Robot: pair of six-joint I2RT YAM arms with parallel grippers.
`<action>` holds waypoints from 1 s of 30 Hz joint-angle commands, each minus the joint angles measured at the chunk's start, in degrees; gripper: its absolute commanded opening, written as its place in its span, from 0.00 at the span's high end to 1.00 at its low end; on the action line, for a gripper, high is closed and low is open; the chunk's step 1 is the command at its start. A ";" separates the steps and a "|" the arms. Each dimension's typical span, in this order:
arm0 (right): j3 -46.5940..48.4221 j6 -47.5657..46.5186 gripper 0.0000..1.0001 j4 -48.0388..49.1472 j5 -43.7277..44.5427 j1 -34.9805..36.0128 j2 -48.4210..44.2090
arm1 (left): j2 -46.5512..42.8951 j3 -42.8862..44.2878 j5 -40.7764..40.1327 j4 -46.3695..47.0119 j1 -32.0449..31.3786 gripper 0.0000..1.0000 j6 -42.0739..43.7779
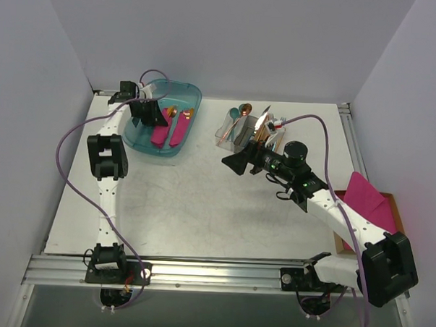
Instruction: Place the utensils on the paper napkin and roll it up
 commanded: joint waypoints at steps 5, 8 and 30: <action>-0.10 0.38 0.04 4.24 -2.05 -0.48 0.90 | 2.76 2.75 5.72 0.73 0.31 0.72 -0.53; -0.01 0.55 0.04 4.60 -2.32 -0.48 1.34 | 3.11 2.23 7.74 1.69 0.05 0.73 -1.58; -0.10 1.08 0.04 5.04 -3.37 -0.66 1.61 | 0.83 -0.41 6.18 5.30 0.31 0.59 -4.49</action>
